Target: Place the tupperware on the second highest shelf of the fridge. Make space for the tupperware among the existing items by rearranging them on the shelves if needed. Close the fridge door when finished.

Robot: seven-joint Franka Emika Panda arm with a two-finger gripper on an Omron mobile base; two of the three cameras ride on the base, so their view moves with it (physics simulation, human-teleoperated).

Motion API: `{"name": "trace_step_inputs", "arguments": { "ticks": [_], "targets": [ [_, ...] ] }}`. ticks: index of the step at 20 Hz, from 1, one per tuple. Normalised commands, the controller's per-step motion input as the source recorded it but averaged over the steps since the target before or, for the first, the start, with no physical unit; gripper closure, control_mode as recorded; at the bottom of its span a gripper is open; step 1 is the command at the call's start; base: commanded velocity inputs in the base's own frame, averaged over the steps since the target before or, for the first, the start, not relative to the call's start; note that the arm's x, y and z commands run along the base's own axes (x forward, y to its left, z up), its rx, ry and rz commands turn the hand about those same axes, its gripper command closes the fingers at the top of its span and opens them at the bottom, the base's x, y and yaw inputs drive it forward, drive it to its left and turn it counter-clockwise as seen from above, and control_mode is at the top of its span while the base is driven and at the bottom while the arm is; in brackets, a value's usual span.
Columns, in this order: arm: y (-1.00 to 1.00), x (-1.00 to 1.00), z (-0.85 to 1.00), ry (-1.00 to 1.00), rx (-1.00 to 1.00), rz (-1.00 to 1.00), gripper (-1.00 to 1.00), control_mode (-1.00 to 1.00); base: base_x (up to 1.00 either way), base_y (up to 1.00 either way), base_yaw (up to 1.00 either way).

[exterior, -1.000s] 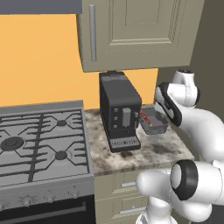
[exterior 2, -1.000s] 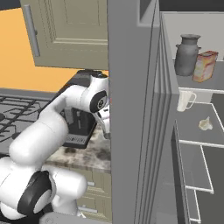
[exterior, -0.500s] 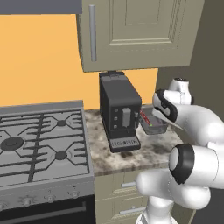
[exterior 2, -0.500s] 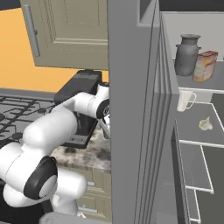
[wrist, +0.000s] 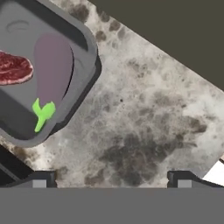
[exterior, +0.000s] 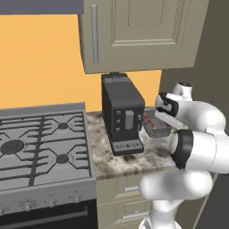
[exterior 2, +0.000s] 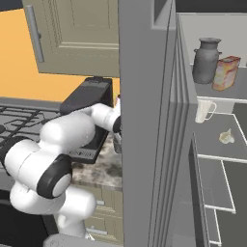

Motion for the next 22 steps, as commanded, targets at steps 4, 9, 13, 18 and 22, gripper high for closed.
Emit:
{"name": "trace_step_inputs", "arguments": {
  "ticks": [4, 9, 13, 18, 22],
  "targets": [
    [-0.07, 0.4, -0.33, 0.0, 0.03, 0.0, -1.0, -1.0, 0.0, 0.0, 0.0],
    [0.0, 0.4, -0.36, 0.0, 0.0, 0.0, -1.0, -1.0, 0.0, 0.0, 0.0],
    [0.0, 0.41, -0.39, 0.0, 0.0, 0.0, -1.0, -1.0, 0.0, 0.0, 0.0],
    [0.0, 0.44, -0.24, -0.01, 0.0, -0.01, -1.0, -1.0, 0.0, 0.0, 0.0],
    [0.0, 0.45, -0.23, -0.02, 0.0, -0.02, -1.0, -1.0, 0.0, 0.0, 0.0]
  ]
}}
